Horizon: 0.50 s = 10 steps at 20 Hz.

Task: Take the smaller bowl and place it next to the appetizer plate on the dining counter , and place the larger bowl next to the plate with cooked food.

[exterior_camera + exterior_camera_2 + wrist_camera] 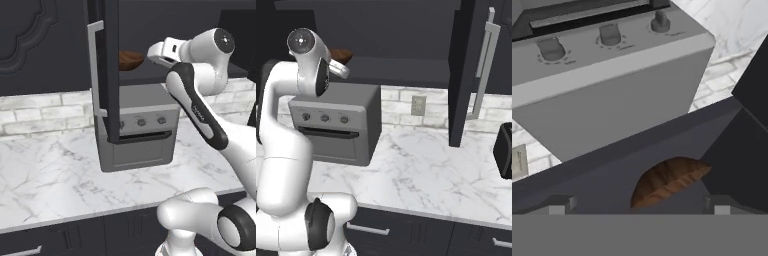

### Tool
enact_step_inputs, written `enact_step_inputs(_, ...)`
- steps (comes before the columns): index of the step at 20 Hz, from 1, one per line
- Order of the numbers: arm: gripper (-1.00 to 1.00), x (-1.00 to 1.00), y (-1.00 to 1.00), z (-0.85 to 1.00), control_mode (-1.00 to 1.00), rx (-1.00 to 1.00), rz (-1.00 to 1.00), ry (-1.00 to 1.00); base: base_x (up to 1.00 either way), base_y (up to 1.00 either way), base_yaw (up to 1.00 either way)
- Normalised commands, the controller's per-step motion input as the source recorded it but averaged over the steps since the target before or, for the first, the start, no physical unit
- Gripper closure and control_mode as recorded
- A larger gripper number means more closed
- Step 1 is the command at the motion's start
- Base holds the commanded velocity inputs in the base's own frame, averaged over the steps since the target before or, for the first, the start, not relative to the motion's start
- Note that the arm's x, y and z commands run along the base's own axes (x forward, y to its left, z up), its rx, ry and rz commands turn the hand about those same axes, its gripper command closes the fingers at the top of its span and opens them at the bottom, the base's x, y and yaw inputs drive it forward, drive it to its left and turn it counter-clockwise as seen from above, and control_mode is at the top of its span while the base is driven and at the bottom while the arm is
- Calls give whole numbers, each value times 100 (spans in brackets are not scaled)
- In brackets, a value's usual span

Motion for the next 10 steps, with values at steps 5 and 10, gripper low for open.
enact_step_inputs(5, -100, 61, 17, 0, -100, 0, 0, 7, 0, 0, 0)
enact_step_inputs(10, -100, 63, 20, -1, -100, 0, 0, 7, 0, 0, 0)
